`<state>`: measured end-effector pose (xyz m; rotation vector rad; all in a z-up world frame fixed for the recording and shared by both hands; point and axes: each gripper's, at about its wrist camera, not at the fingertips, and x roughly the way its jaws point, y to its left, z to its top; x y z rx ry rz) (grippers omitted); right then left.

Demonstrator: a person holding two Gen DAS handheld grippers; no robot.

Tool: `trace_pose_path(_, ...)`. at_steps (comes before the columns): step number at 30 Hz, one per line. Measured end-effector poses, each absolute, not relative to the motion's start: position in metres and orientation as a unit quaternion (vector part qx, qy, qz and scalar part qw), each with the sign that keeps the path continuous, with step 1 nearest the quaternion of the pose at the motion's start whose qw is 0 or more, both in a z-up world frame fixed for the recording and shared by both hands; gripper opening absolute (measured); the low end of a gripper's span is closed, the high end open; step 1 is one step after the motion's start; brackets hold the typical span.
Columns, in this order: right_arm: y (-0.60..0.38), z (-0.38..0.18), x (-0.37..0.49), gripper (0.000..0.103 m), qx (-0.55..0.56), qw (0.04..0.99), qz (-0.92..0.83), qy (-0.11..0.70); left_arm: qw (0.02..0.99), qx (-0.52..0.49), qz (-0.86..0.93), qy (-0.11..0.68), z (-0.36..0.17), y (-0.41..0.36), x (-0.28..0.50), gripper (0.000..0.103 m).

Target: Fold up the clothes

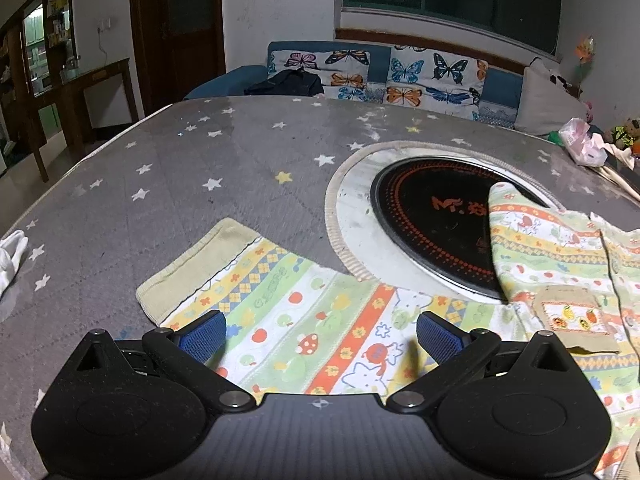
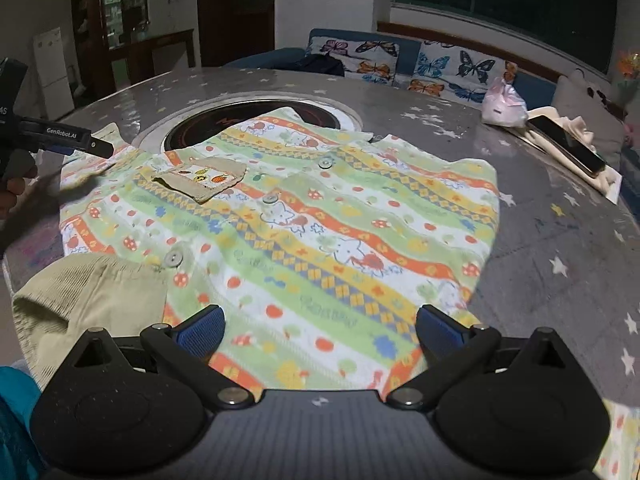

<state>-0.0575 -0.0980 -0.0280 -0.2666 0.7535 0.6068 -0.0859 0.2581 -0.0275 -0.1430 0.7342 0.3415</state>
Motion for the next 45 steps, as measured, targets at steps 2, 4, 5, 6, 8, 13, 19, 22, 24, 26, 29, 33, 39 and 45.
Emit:
trace_pose_path(2,-0.104,-0.029,-0.062,0.103,-0.121,0.88,0.285,0.361,0.919,-0.068,0.159,0.355,-0.024,0.254,-0.086,0.103)
trace_pose_path(4,-0.109,-0.03,-0.067,0.103,-0.114,0.882,0.279,0.361,0.921,-0.063,0.151,0.354,-0.021,0.248,-0.085,0.103)
trace_pose_path(5,-0.112,-0.03,-0.069,0.103,-0.111,0.884,0.275,0.361,0.922,-0.062,0.146,0.354,-0.02,0.244,-0.084,0.103)
trace_pose_path(6,-0.115,-0.029,-0.071,0.103,-0.108,0.885,0.272,0.362,0.923,-0.061,0.141,0.354,-0.019,0.241,-0.084,0.103)
trace_pose_path(8,-0.121,-0.029,-0.074,0.103,-0.099,0.888,0.264,0.363,0.925,-0.059,0.13,0.353,-0.017,0.234,-0.083,0.103)
trace_pose_path(13,-0.138,-0.03,-0.085,0.103,-0.087,0.895,0.242,0.363,0.929,-0.052,0.094,0.353,-0.015,0.209,-0.08,0.103)
trace_pose_path(19,-0.169,-0.029,-0.094,0.103,-0.056,0.911,0.201,0.355,0.932,-0.044,0.055,0.356,-0.015,0.18,-0.077,0.103)
trace_pose_path(22,-0.188,-0.03,-0.097,0.103,-0.038,0.921,0.177,0.346,0.931,-0.04,0.042,0.359,-0.015,0.17,-0.077,0.103)
trace_pose_path(24,-0.2,-0.03,-0.098,0.103,-0.027,0.925,0.154,0.346,0.932,-0.036,0.035,0.36,-0.015,0.164,-0.076,0.103)
trace_pose_path(26,-0.216,-0.03,-0.099,0.103,-0.015,0.93,0.123,0.345,0.932,-0.033,0.029,0.361,-0.015,0.158,-0.075,0.103)
trace_pose_path(29,-0.238,-0.032,-0.099,0.103,-0.008,0.936,0.081,0.342,0.931,-0.029,0.023,0.364,-0.017,0.152,-0.074,0.103)
trace_pose_path(33,-0.269,-0.034,-0.098,0.103,0.009,0.941,0.029,0.338,0.93,-0.024,0.017,0.366,-0.017,0.145,-0.073,0.103)
trace_pose_path(39,-0.287,-0.033,-0.1,0.103,0.035,0.943,0.013,0.329,0.93,-0.018,0.018,0.367,-0.017,0.145,-0.073,0.103)
trace_pose_path(45,-0.274,-0.033,-0.098,0.103,0.027,0.947,0.018,0.319,0.928,-0.01,0.024,0.372,-0.023,0.143,-0.072,0.103)
